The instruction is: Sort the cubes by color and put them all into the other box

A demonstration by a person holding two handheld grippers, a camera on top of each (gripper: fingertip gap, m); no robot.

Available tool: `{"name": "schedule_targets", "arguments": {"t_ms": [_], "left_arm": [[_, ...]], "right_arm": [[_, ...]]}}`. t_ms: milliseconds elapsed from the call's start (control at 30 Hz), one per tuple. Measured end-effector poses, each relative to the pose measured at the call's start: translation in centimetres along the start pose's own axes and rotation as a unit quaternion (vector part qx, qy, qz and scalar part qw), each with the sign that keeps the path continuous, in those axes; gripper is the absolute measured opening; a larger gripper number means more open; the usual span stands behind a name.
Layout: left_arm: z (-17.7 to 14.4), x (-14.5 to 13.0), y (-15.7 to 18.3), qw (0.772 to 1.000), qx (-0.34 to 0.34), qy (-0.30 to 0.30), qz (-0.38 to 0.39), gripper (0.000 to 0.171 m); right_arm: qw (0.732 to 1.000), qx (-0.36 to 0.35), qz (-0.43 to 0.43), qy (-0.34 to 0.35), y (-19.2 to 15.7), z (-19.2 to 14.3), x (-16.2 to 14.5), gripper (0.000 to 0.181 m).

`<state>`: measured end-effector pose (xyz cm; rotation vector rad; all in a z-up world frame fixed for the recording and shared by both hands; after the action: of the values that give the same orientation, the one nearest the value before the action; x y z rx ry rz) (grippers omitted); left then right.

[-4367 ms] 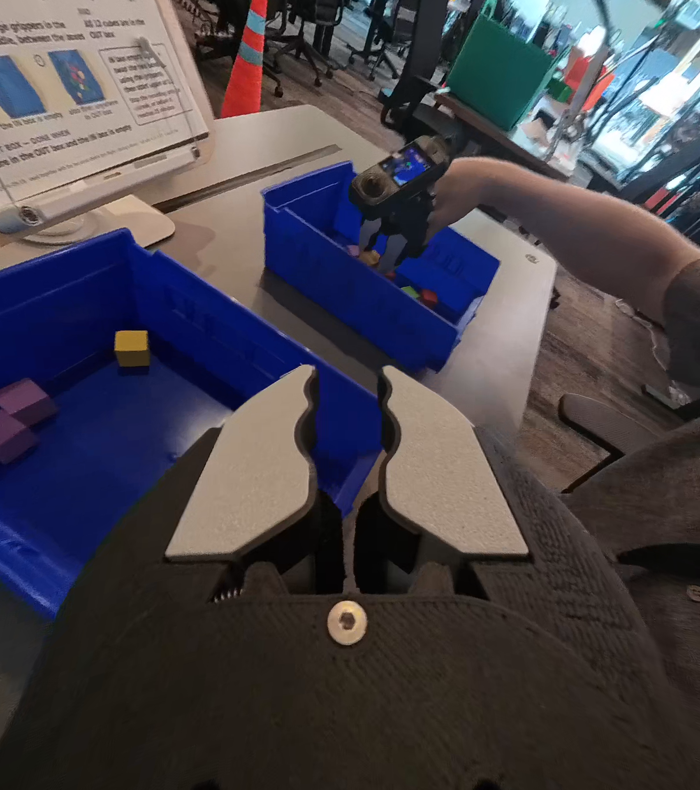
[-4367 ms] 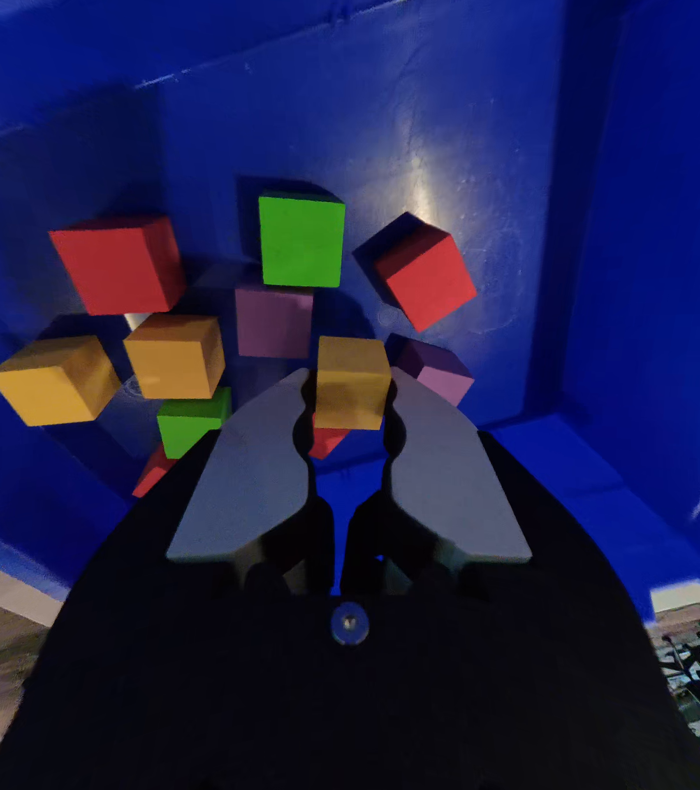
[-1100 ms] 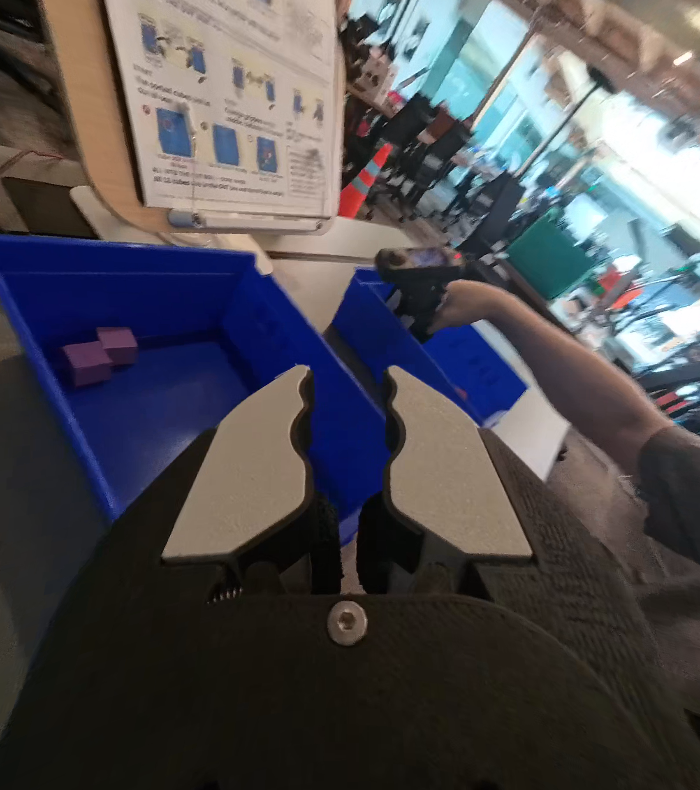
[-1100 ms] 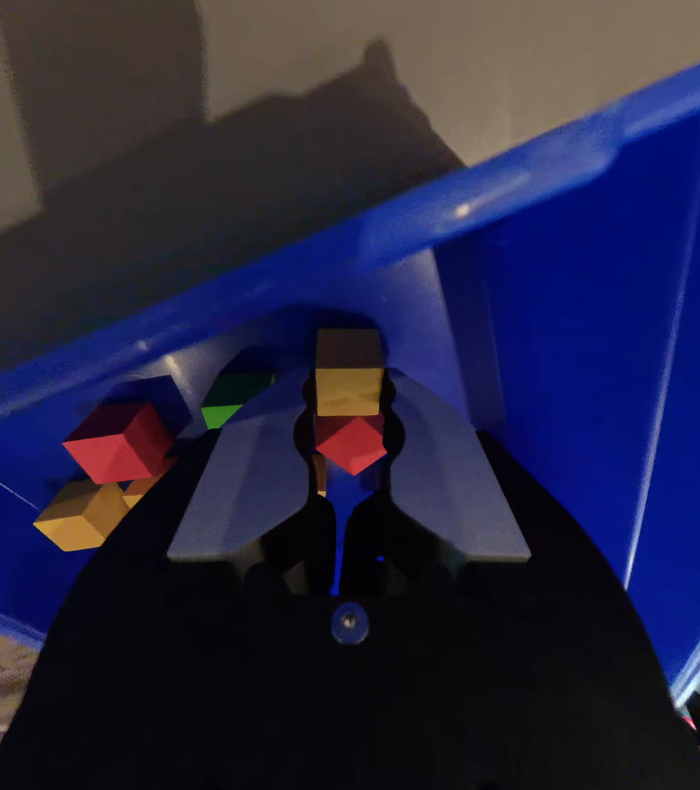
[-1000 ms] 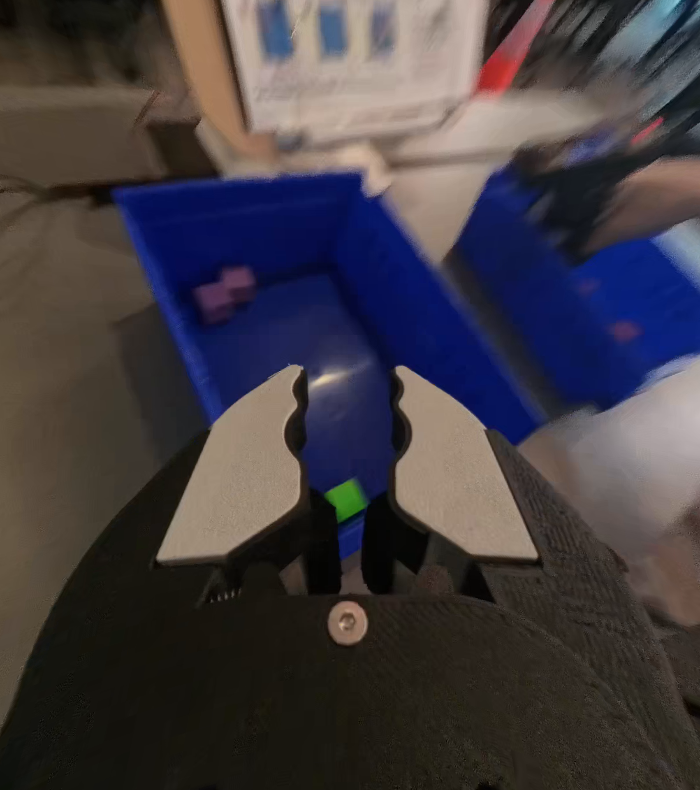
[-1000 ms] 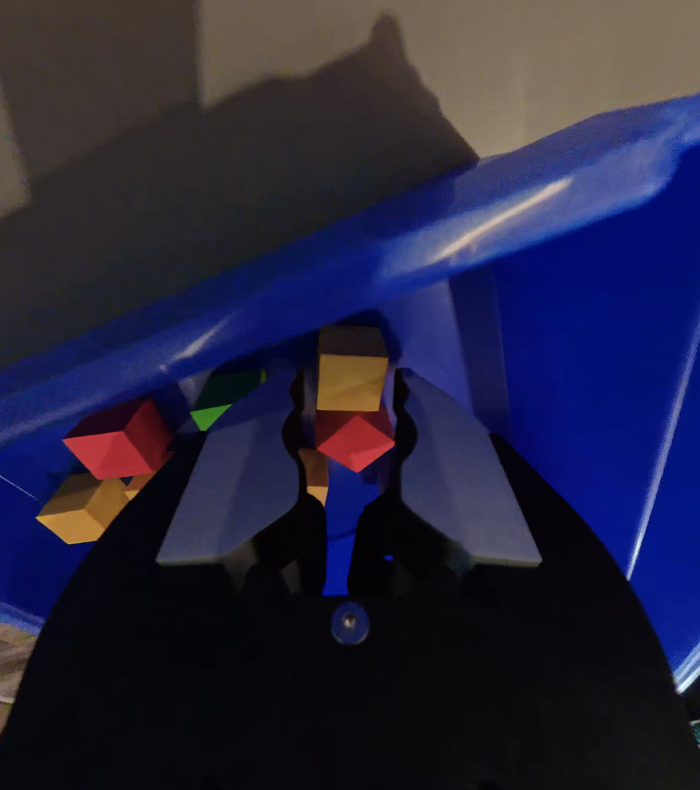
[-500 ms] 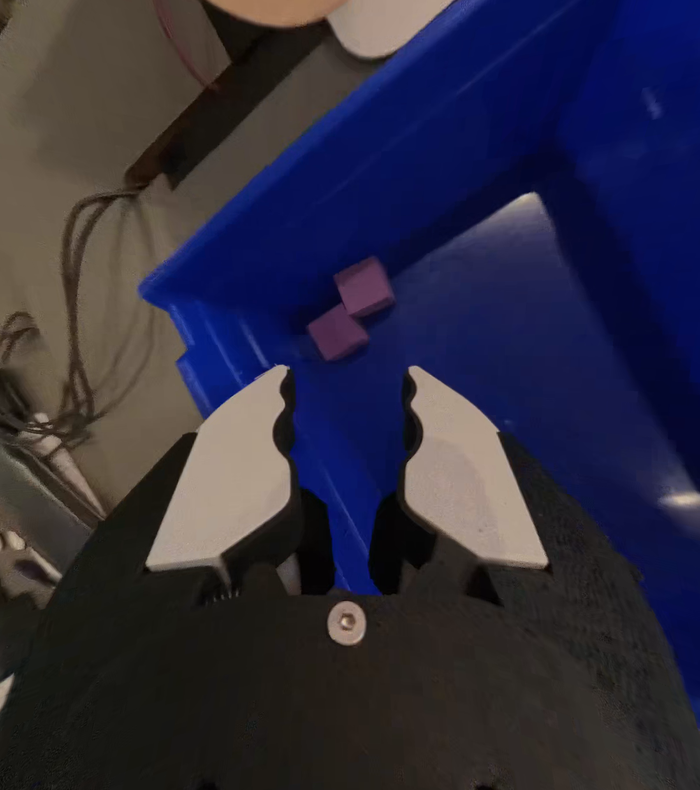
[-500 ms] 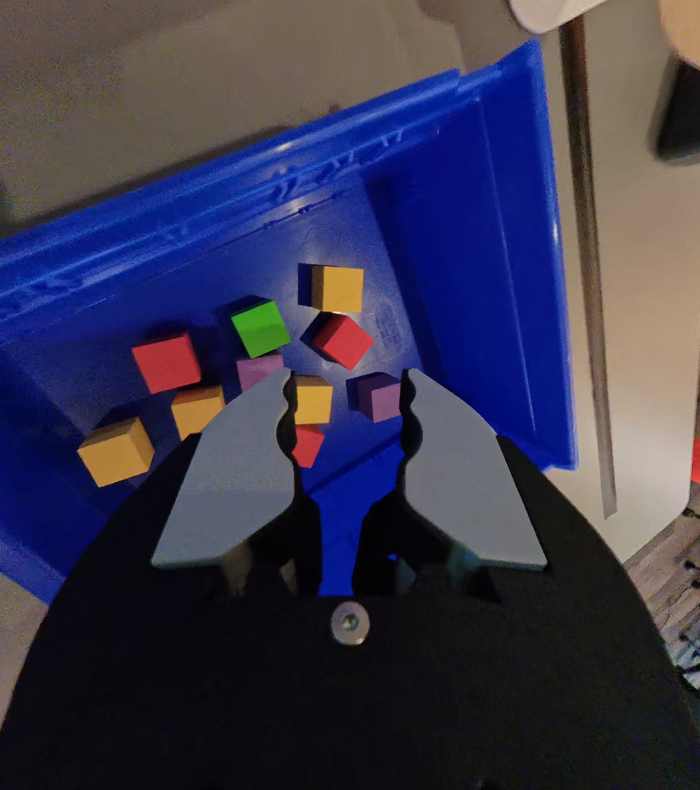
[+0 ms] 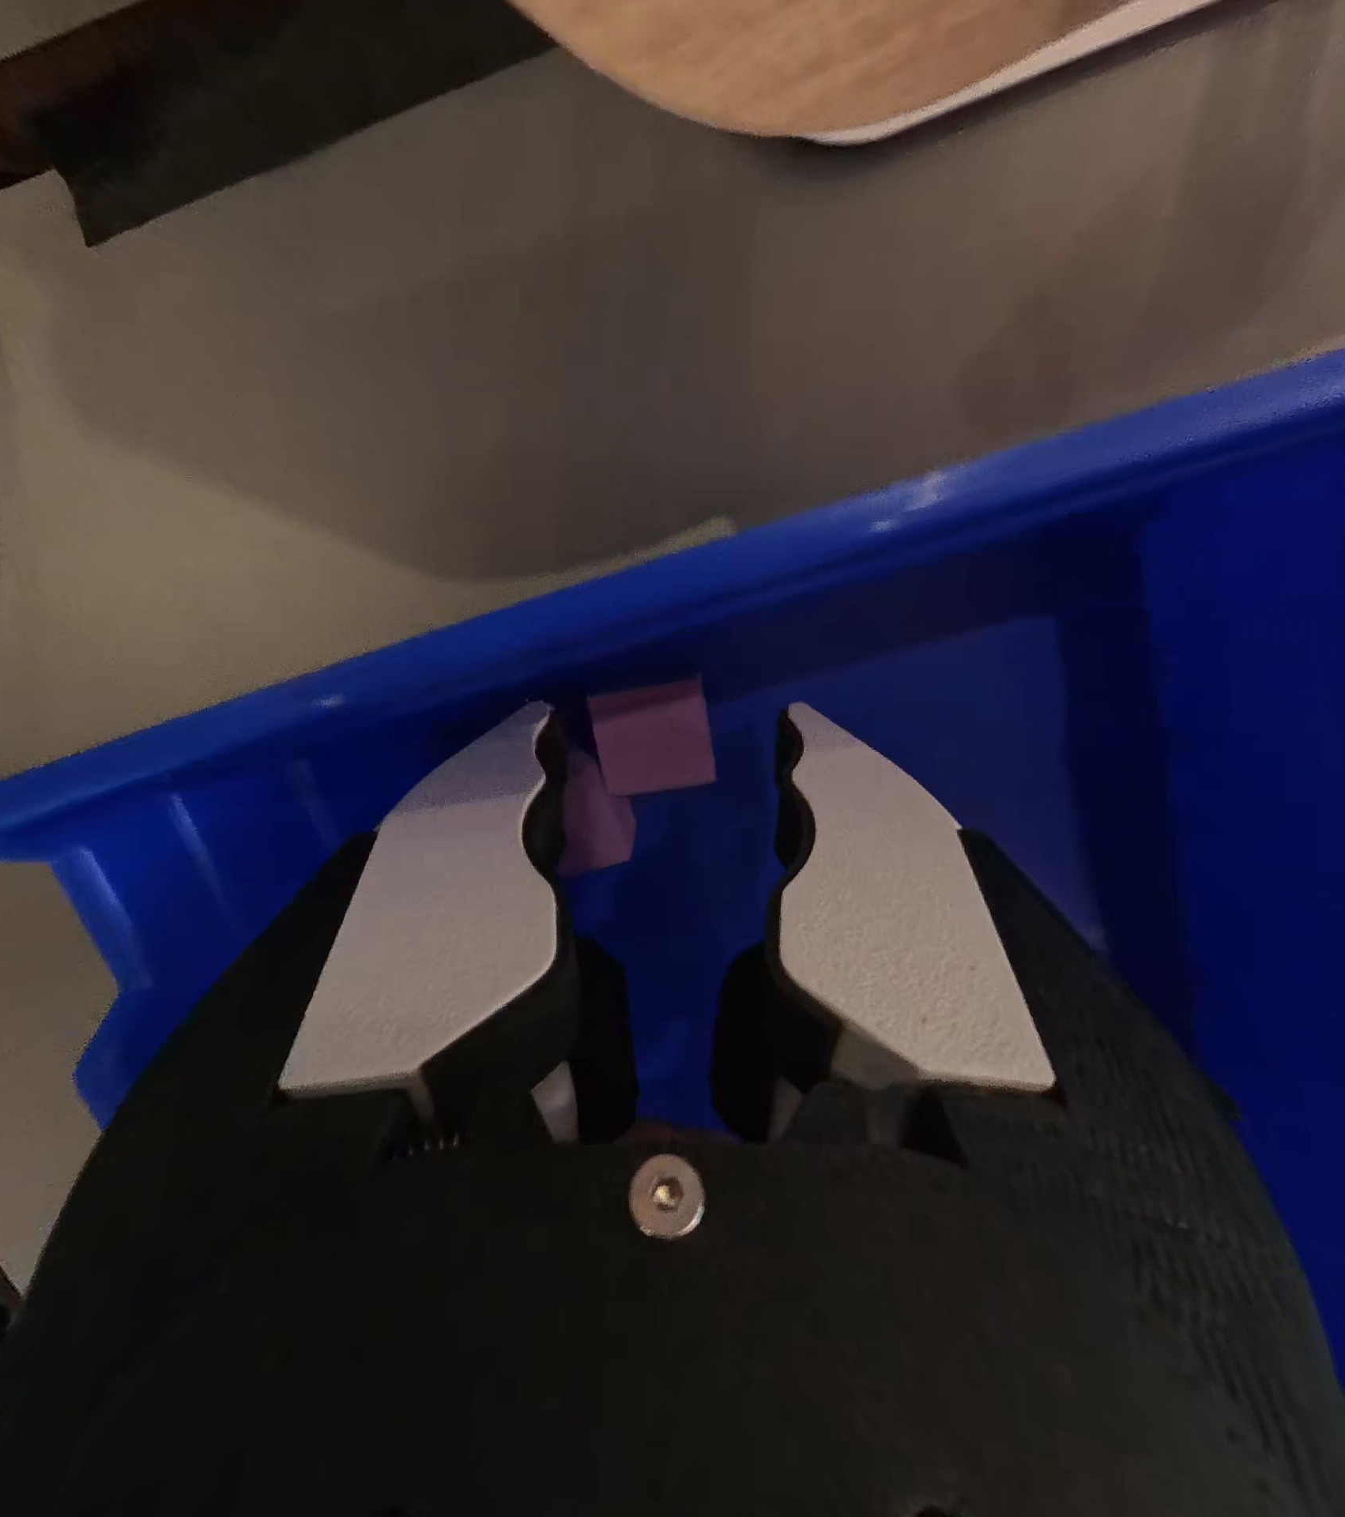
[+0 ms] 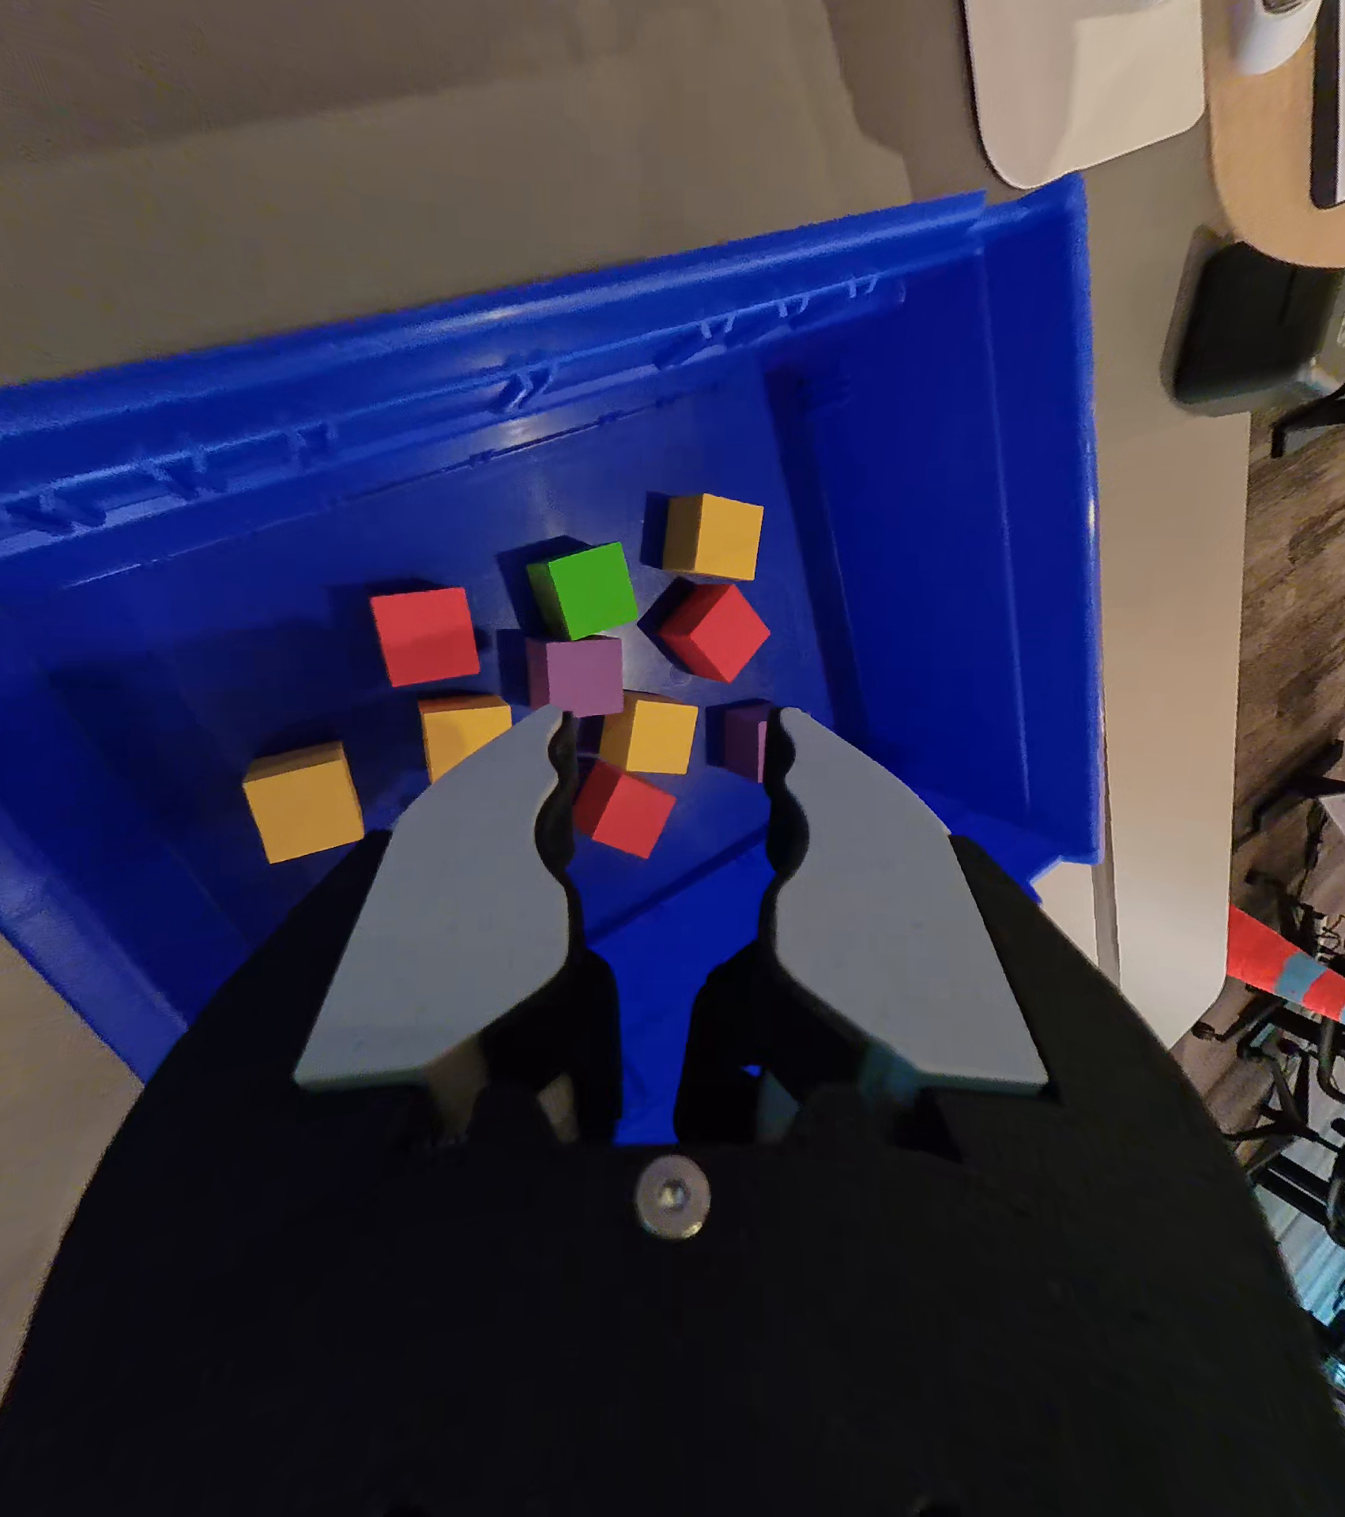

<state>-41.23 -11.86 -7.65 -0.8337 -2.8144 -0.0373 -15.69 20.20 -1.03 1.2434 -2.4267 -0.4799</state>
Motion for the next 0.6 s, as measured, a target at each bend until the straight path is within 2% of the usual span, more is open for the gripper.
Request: {"name": "schedule_targets", "arguments": {"t_ms": [133,233,333,433,467,533,567,600], "left_arm": [[1.2,0.1,-0.1,1.000,-0.020,-0.011,-0.009,0.043],[1.9,-0.1,-0.5,1.000,-0.016,-0.009,-0.008,0.031],[1.4,-0.4,-0.5,0.999,-0.048,0.003,-0.018,0.031],[-0.5,-1.2,0.1,0.994,-0.100,0.036,-0.016,0.031],[-1.3,-1.6,0.6,0.990,-0.130,0.052,-0.015,0.031],[-3.3,-2.7,2.0,0.966,-0.242,0.088,-0.017,0.031],[-4.5,-3.3,2.8,0.944,-0.313,0.106,-0.017,0.031],[-5.7,-4.0,3.8,0.911,-0.393,0.123,-0.016,0.031]], "right_arm": [[1.000,-0.005,-0.002,0.001,-0.3,-0.2,-0.3,0.044],[1.000,-0.010,-0.002,-0.001,-0.5,-0.6,-0.5,0.044],[1.000,-0.016,0.000,0.009,-0.8,-1.3,-0.5,0.043],[0.999,-0.019,0.004,0.040,-1.3,-2.3,0.0,0.043],[0.998,-0.017,0.007,0.063,-1.6,-2.6,0.4,0.043],[0.990,0.004,0.014,0.138,-2.5,-3.4,1.8,0.042],[0.981,0.021,0.016,0.194,-3.3,-3.8,2.9,0.043],[0.966,0.037,0.013,0.254,-4.1,-4.3,4.1,0.043]]}}
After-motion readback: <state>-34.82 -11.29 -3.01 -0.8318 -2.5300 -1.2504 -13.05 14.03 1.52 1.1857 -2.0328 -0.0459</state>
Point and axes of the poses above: each gripper's, where its closed fingertips meet, z out along the fingers, x out of its top, y = z × x across the jaws, the point moved 7 cm from there along -z, back along the fingers, and after that the axes turned 7 degrees about -y, right-handed, at the moved point
